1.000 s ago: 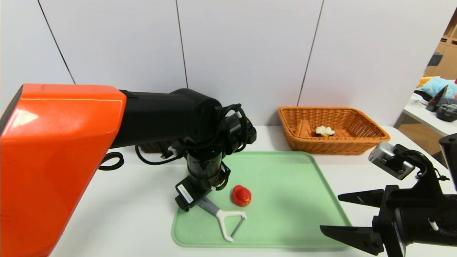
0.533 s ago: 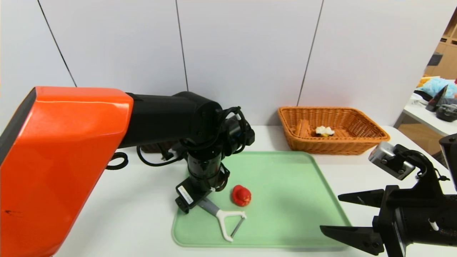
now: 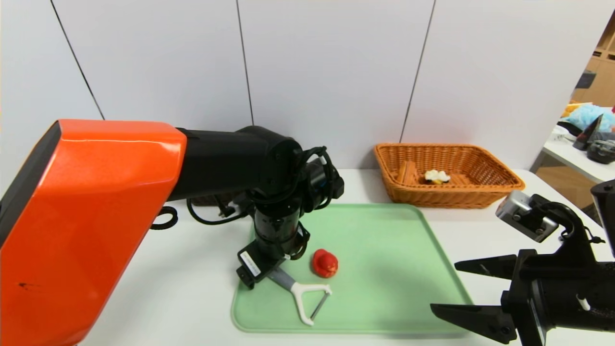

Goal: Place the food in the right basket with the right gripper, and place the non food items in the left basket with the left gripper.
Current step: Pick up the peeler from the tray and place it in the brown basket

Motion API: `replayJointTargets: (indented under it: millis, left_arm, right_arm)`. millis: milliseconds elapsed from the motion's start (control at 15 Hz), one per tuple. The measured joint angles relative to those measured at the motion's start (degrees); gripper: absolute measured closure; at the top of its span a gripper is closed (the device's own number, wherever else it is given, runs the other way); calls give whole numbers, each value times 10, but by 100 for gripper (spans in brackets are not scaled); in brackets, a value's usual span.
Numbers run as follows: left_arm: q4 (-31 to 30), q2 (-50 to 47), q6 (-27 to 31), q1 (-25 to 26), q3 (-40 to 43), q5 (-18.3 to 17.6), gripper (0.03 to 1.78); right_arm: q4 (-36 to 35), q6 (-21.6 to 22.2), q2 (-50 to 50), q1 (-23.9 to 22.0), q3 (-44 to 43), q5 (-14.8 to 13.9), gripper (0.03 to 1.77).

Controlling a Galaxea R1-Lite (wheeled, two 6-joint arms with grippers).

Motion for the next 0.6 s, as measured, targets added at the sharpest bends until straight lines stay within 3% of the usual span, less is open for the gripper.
replayJointTargets:
  millis: [600]
  left_arm:
    - [30,19,-5,-12,-30,0,12]
  right_arm:
    - [-2,0,2,0,0,0,10]
